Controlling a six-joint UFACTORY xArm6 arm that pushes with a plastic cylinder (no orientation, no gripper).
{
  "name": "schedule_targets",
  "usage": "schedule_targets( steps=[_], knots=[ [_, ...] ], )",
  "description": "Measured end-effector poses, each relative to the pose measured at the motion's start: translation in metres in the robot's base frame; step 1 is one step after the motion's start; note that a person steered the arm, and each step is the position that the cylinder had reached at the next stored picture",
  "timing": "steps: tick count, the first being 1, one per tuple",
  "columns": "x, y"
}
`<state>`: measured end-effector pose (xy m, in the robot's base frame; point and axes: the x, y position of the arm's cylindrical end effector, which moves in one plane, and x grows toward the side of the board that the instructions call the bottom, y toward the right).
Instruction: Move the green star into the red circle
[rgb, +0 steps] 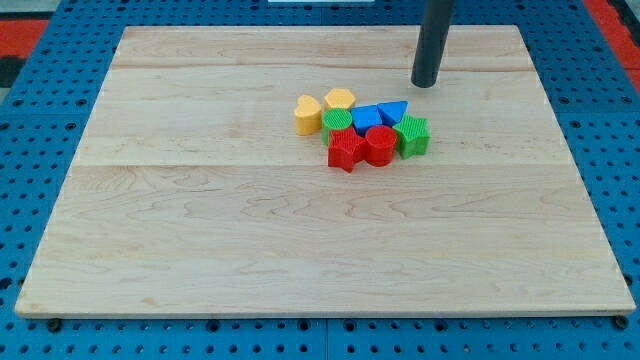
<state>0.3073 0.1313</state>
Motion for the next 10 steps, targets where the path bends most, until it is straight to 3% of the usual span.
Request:
schedule_targets(
  steps=[3,7,10],
  knots=[
    [0.012,0.0],
    [0.087,0.0],
    [0.091,0.019]
  ],
)
